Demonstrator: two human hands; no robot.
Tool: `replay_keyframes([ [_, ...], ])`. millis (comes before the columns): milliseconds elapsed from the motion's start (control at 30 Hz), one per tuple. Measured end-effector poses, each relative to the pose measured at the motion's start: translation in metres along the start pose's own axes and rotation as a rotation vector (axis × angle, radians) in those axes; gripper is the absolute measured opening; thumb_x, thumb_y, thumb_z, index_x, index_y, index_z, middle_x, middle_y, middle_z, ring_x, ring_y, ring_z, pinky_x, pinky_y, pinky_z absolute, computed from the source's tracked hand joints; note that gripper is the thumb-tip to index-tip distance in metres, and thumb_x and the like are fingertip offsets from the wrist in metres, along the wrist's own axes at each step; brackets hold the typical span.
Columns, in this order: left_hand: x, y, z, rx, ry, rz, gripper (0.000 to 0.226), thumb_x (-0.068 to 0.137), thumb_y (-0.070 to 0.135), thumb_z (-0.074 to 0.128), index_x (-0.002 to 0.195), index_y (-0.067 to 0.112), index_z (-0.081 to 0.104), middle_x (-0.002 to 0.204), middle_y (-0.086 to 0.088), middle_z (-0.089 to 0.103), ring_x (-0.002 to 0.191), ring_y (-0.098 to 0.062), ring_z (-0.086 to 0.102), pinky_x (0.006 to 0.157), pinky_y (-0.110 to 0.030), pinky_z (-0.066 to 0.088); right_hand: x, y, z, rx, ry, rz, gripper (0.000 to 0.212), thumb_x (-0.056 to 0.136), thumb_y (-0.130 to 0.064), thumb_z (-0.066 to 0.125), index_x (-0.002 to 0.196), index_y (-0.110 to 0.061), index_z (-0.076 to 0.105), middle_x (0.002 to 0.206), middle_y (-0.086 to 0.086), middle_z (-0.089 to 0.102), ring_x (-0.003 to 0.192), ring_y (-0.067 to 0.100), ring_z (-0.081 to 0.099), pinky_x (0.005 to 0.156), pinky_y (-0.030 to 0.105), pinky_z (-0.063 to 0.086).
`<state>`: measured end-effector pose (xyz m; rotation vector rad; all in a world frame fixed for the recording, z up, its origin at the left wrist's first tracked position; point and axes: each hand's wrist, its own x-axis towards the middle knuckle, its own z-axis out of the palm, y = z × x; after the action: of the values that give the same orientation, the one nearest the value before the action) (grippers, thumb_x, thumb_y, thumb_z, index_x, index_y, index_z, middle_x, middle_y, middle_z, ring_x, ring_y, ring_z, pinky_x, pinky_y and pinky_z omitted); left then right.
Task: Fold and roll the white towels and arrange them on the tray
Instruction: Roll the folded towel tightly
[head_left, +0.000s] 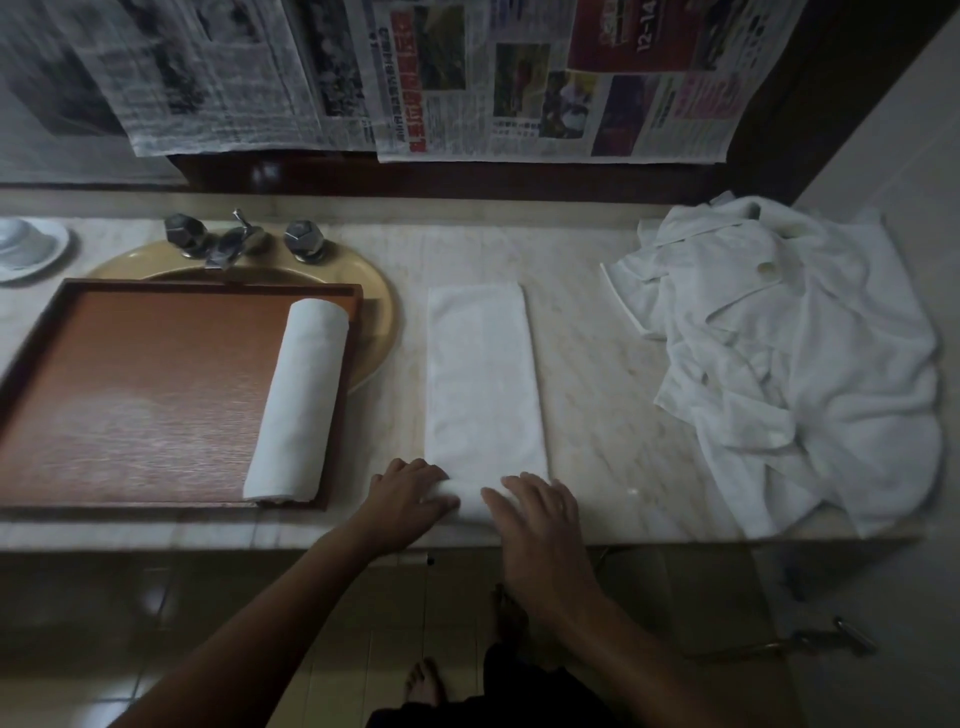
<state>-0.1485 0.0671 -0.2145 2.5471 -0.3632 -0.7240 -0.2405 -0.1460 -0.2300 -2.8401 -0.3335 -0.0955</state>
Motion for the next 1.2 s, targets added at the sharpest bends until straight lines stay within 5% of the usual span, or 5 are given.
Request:
replay_keyframes([
  [233,-0.003,0.021,-0.002,0.114,0.111,-0.048,0.051,0.095,0.051,0.053,0.139,0.025,0.052,0.139,0.0,0.053,0.128,-0.024,0.046,0.108,-0.045,0.038,0.002,0.005,0.013,-0.089,-0.157,-0.02,0.09,0.083,-0.009,0.057,0.164,-0.018,0.018,0.169,0.013,0.022,0.157,0.037,0.014,0.122,0.064,0.018],
  [500,-0.002,0.015,0.046,0.453,0.239,0.156,0.087,0.081,0.019,0.067,0.159,0.009,0.029,0.166,-0.013,0.03,0.155,-0.032,0.025,0.121,-0.056,0.026,0.041,0.021,0.006,-0.119,-0.246,-0.056,0.093,0.082,-0.02,0.073,0.161,-0.02,0.025,0.164,0.01,0.034,0.154,0.035,0.027,0.123,0.061,0.016],
  [633,0.012,0.01,0.038,0.421,0.18,0.146,0.084,0.091,0.02,0.059,0.163,0.01,0.016,0.171,-0.01,0.015,0.158,-0.03,0.012,0.126,-0.054,0.015,0.06,0.026,0.0,-0.121,-0.291,-0.079,0.094,0.078,-0.019,0.073,0.16,-0.019,0.027,0.163,0.013,0.033,0.15,0.035,0.031,0.121,0.057,0.026],
  [867,-0.001,-0.005,0.029,0.404,0.211,0.272,0.072,0.089,0.032,0.064,0.153,0.014,0.037,0.152,-0.005,0.048,0.139,-0.024,0.049,0.117,-0.053,0.035,0.06,0.037,-0.017,-0.022,-0.397,-0.123,0.071,0.097,-0.034,0.064,0.158,-0.019,0.028,0.149,0.005,0.044,0.13,0.027,0.045,0.106,0.043,0.037],
  [1200,-0.026,-0.017,0.026,0.008,0.1,0.261,0.048,0.094,0.059,0.049,0.131,0.029,0.047,0.131,0.011,0.058,0.101,-0.008,0.057,0.094,-0.038,0.046,0.04,0.046,-0.023,0.356,-0.5,0.137,0.036,0.092,-0.052,0.066,0.12,-0.032,0.053,0.12,-0.007,0.054,0.103,0.013,0.054,0.088,0.034,0.05],
])
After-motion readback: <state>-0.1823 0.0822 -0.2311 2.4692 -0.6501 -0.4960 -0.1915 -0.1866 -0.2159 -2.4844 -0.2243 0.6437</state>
